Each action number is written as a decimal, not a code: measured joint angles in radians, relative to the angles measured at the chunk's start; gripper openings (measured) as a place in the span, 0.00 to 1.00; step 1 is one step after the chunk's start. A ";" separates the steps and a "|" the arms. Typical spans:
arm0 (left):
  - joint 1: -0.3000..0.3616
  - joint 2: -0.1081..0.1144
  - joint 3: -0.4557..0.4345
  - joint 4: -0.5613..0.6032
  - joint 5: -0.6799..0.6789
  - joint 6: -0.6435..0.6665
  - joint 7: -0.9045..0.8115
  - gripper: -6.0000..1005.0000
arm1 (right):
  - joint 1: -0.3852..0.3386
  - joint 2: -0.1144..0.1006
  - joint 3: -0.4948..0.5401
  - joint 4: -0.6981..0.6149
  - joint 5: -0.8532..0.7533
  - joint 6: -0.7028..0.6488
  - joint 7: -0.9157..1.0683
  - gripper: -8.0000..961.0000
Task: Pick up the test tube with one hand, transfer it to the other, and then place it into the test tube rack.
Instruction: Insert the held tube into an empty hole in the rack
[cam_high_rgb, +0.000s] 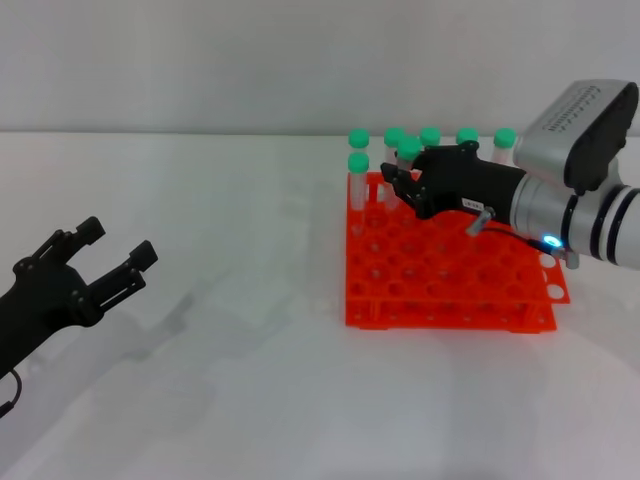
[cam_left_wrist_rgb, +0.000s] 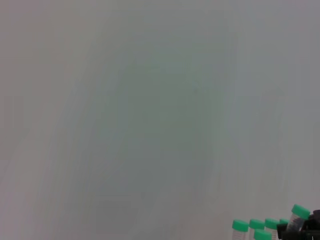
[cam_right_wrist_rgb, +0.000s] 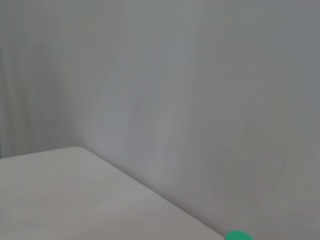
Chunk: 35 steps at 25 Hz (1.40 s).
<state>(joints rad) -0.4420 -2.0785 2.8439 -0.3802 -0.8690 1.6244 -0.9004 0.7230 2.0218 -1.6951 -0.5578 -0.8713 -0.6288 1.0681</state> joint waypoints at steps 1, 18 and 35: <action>0.001 0.000 0.000 0.000 0.000 0.000 0.000 0.89 | 0.005 0.000 -0.004 0.001 0.000 0.000 0.000 0.25; 0.017 -0.002 0.000 0.001 0.001 -0.005 0.002 0.89 | 0.079 0.006 -0.112 0.009 -0.002 0.000 -0.020 0.27; 0.018 0.003 0.000 -0.008 -0.003 -0.007 0.006 0.89 | 0.052 0.002 -0.088 -0.017 0.005 0.013 -0.042 0.70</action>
<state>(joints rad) -0.4235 -2.0758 2.8440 -0.3882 -0.8721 1.6171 -0.8940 0.7751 2.0234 -1.7832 -0.5750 -0.8666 -0.6155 1.0260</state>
